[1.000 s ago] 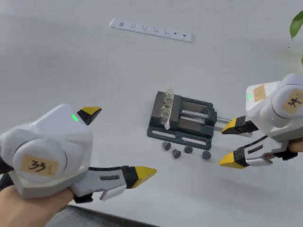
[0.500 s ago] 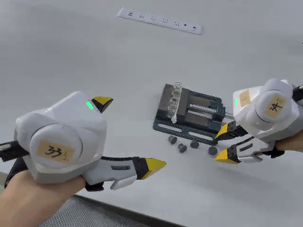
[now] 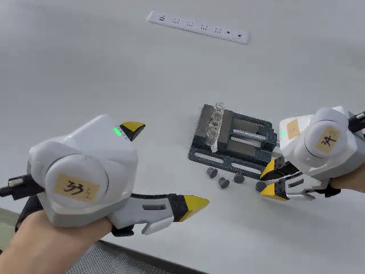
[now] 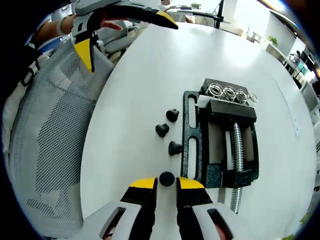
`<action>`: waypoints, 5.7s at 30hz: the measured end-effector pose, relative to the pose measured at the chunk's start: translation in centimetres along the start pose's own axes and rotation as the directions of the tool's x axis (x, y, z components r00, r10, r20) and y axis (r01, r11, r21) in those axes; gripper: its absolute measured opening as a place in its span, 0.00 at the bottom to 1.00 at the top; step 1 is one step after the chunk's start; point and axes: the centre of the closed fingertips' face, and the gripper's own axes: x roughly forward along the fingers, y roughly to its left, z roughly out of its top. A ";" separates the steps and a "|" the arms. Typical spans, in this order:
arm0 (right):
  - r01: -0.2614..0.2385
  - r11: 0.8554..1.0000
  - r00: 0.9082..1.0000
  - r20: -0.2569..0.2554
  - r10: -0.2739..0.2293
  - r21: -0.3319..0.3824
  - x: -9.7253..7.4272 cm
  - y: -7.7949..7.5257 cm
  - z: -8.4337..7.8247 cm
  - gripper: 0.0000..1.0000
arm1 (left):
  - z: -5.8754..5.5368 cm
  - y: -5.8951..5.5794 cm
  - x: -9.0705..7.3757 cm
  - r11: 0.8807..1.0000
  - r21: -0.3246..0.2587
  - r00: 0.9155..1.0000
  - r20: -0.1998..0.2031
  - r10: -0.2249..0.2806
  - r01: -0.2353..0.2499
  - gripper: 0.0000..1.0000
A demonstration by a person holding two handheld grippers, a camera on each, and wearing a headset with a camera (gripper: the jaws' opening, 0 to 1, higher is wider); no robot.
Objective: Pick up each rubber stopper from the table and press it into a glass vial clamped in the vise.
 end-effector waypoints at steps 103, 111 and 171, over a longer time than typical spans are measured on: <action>-0.066 0.984 0.997 -0.038 0.061 -0.163 -5.3 -10.8 11.9 0.06 | -1.6 0.3 1.3 0.997 -0.061 0.998 -0.043 -0.040 0.037 0.92; -0.088 0.981 0.995 -0.049 0.081 -0.174 -4.5 -10.1 12.1 0.06 | -2.0 0.2 1.4 0.996 -0.076 0.998 -0.052 -0.045 0.041 0.92; -0.022 0.995 0.988 -0.156 0.007 -0.097 -2.6 -11.4 11.6 0.04 | -2.7 -0.2 1.7 0.993 -0.106 0.997 -0.059 -0.050 0.044 0.92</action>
